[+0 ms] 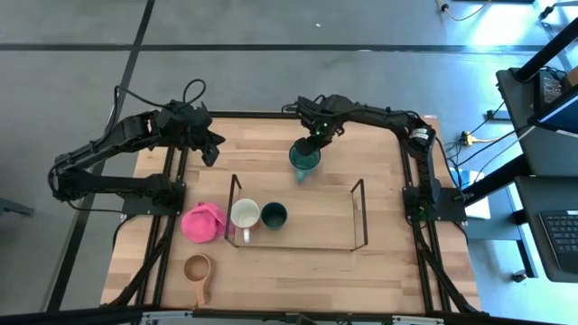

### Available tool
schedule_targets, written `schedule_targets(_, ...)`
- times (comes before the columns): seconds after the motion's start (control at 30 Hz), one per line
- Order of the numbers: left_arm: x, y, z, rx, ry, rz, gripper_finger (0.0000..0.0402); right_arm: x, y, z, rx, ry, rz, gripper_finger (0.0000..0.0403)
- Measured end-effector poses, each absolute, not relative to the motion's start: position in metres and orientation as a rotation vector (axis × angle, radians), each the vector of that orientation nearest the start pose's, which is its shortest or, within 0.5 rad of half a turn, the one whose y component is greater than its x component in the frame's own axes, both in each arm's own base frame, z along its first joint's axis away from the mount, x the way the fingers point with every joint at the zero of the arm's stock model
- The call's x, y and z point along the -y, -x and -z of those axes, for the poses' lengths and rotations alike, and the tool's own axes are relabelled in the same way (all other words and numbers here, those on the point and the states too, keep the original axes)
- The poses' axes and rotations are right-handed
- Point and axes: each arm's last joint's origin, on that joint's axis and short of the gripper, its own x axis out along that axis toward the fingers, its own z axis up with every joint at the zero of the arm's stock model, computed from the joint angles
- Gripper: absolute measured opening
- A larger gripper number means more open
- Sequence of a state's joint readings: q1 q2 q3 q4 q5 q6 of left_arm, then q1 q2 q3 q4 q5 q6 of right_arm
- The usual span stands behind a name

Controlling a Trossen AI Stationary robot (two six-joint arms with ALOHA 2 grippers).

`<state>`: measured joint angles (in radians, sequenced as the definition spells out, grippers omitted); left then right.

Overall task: Stack small to large cups/mugs on shelf
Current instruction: Put the blue mug on the shelf

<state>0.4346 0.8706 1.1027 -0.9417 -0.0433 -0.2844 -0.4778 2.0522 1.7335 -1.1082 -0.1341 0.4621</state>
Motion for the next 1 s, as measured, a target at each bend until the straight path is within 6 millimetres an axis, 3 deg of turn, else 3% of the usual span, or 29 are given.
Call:
schedule_targets(0.33,-0.063,-0.134,-0.357,-0.635,0.407,-0.556,0.0014,0.182,-0.362,-0.236,-1.338,-0.794,0.555,0.0021)
schedule_targets(0.57,-0.063,-0.134,-0.357,-0.635,0.406,-0.556,0.0014,0.178,-0.366,-0.26,-1.327,-0.783,0.5,0.0023)
schedule_targets(1.0,-0.063,-0.134,-0.357,-0.636,0.407,-0.556,0.0014,0.128,-0.375,-0.307,-1.377,-0.719,0.419,0.0024)
